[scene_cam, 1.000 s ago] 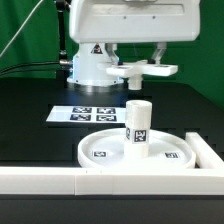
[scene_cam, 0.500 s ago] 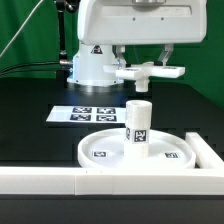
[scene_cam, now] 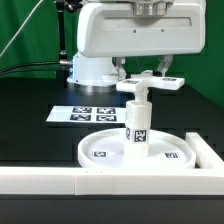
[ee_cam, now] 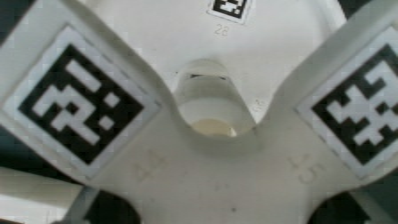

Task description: Assemble round table

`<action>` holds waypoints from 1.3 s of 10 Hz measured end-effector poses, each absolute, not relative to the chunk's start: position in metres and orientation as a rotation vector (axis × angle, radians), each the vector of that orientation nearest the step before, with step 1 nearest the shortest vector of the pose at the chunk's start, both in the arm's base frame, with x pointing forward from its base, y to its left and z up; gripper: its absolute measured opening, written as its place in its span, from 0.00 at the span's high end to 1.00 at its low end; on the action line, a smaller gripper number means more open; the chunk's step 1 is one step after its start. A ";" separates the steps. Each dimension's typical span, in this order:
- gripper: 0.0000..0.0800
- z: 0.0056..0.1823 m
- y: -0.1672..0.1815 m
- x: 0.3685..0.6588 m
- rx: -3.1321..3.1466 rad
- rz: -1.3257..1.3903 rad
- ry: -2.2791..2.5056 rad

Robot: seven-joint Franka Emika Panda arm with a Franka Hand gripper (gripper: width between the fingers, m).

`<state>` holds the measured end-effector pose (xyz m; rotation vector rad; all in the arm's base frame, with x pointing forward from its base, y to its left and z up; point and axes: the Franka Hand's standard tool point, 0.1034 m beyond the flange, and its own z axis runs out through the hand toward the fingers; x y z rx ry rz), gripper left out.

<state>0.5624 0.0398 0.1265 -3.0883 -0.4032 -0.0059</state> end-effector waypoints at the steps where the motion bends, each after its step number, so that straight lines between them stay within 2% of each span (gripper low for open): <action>1: 0.44 0.123 0.040 0.561 -3.089 0.002 -0.403; 8: 0.44 0.106 0.038 0.558 -3.094 0.027 -0.406; 13: 0.44 0.106 0.038 0.559 -3.091 0.020 -0.432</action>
Offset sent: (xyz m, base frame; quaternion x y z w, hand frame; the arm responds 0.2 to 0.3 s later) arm 0.0002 -0.0003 -0.0084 0.0041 0.0047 -0.0156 0.9999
